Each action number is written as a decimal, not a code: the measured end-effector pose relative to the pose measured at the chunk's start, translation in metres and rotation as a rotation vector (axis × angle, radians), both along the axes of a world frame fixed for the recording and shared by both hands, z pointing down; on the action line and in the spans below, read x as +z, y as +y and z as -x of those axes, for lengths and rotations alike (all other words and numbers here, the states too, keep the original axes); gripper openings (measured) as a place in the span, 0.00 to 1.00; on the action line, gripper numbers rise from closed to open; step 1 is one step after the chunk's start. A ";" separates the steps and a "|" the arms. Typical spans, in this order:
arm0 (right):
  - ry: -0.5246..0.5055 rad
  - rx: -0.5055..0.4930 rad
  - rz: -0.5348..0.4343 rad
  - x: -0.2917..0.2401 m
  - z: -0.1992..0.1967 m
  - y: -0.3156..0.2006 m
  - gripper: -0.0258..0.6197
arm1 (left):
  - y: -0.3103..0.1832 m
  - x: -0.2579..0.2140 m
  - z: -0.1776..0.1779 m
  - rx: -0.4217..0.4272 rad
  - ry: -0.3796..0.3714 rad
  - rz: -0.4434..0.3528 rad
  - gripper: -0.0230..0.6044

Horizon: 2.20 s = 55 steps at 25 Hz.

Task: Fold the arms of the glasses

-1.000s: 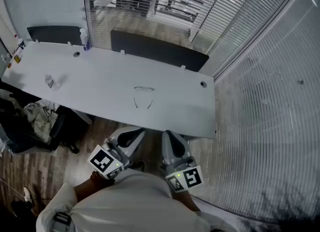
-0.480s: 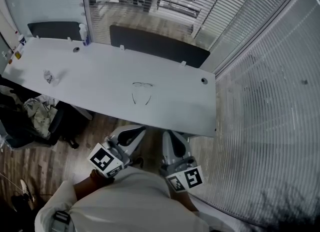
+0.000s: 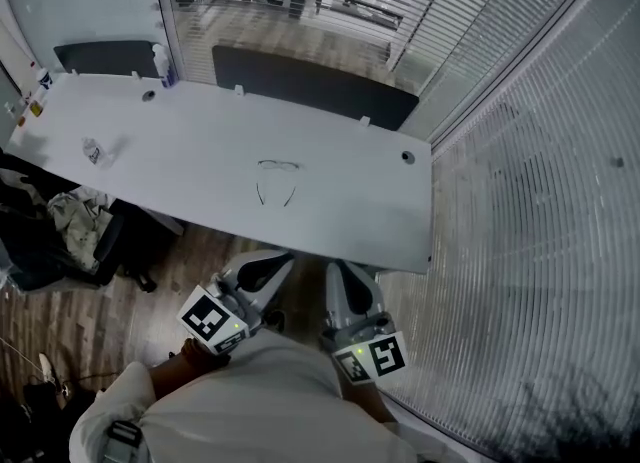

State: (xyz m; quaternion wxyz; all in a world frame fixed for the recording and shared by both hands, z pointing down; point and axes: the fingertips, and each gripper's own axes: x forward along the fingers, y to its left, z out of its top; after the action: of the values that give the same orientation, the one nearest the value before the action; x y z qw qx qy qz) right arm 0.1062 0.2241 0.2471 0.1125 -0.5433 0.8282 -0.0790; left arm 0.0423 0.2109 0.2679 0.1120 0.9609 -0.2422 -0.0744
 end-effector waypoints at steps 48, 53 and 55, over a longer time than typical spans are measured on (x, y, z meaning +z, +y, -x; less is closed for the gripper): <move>0.109 0.012 0.168 0.060 0.030 -0.255 0.04 | -0.259 0.052 0.037 0.030 -0.047 0.098 0.04; 0.104 -0.002 0.226 0.083 0.034 -0.247 0.04 | -0.251 0.073 0.041 0.031 -0.067 0.142 0.04; 0.105 -0.006 0.228 0.088 0.035 -0.246 0.04 | -0.250 0.078 0.042 0.030 -0.076 0.143 0.04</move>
State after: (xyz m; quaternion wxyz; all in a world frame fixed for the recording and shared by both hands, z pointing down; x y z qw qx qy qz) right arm 0.0708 -0.0218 0.3352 0.0064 -0.5535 0.8202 -0.1446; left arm 0.0004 -0.0389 0.3456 0.1721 0.9561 -0.2366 -0.0189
